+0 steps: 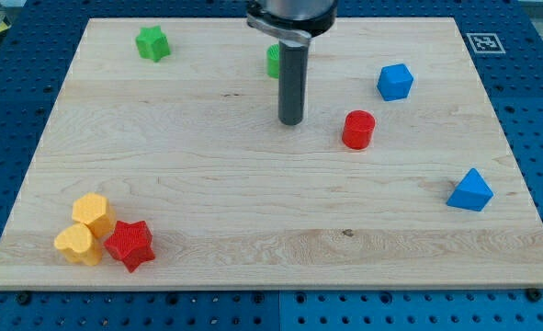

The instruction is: Push the red circle to the center of the board

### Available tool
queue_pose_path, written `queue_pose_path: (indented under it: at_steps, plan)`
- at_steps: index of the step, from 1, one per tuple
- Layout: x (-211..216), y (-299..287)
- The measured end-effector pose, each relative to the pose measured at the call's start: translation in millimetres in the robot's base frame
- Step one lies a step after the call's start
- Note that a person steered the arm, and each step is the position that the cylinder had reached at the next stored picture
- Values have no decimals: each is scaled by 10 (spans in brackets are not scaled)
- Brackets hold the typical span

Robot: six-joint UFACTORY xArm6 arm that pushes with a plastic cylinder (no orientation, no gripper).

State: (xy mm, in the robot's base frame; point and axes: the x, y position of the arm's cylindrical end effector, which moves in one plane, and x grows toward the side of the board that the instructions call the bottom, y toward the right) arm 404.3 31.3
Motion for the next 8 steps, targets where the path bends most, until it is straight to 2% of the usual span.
queue_pose_path:
  at_steps: [5, 8]
  plan:
    - [-5, 1191]
    - [113, 1221]
